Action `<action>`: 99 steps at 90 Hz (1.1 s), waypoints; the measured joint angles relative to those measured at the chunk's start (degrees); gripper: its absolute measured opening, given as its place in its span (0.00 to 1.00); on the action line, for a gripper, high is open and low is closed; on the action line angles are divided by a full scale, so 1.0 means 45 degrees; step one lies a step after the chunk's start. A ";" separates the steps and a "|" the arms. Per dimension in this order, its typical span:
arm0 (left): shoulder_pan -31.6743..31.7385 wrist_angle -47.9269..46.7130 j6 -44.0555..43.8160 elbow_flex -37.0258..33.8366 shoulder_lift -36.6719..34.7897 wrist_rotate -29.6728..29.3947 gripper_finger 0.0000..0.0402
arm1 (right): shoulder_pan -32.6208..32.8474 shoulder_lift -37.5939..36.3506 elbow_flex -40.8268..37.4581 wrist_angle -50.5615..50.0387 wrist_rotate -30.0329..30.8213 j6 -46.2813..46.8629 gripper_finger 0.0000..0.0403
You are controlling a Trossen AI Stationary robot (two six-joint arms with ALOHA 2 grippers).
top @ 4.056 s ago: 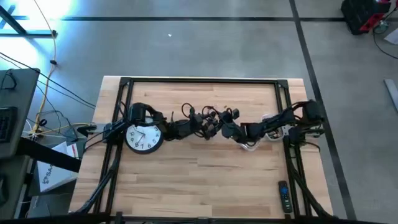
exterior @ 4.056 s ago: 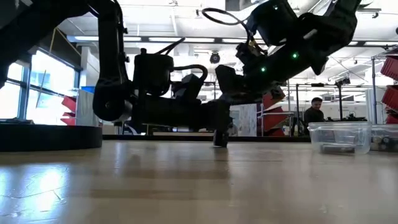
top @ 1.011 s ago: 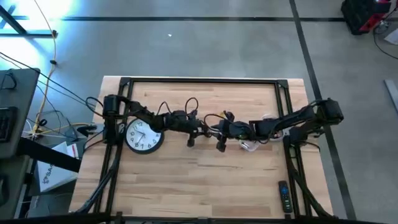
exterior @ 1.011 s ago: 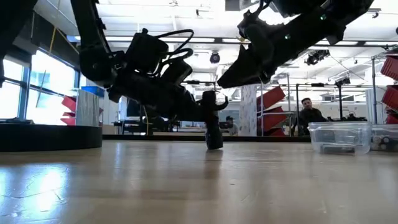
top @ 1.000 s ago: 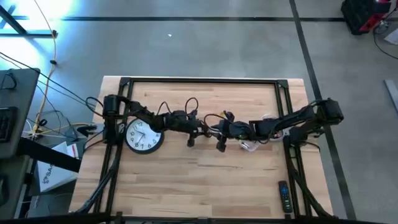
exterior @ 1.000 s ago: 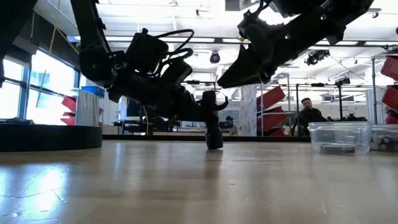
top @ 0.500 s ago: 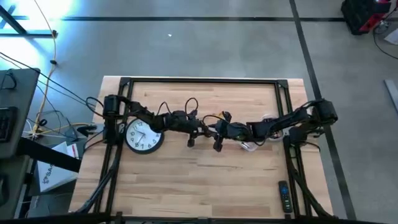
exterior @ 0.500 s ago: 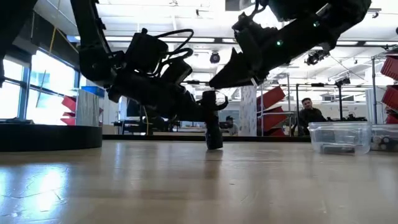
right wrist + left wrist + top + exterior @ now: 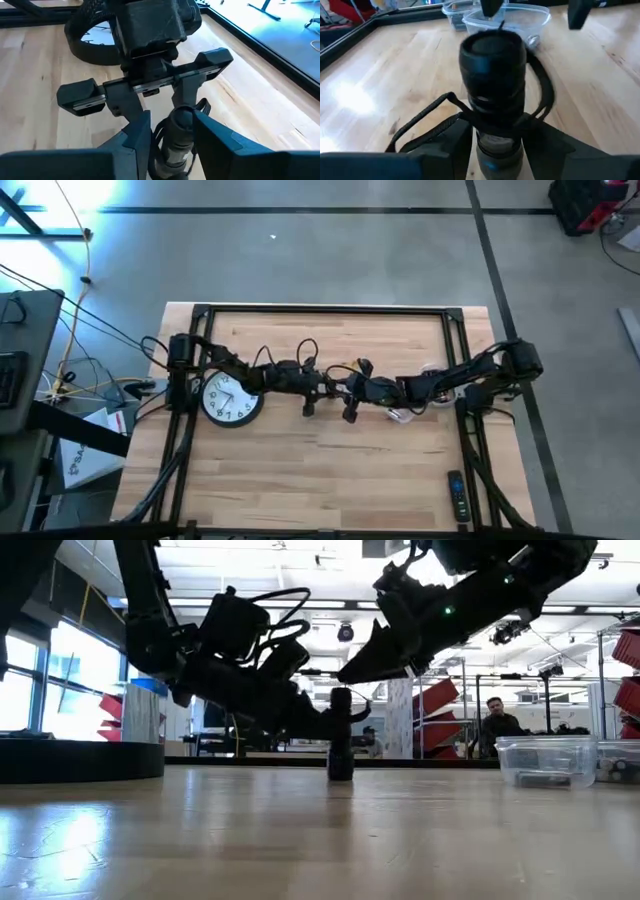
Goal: Insert battery
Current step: Open the black flashlight lid
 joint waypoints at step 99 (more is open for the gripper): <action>-0.0058 0.1370 -0.0035 0.0049 0.0738 0.0039 0.25 | -0.0500 0.1286 0.0010 0.1620 -0.0154 0.0380 0.41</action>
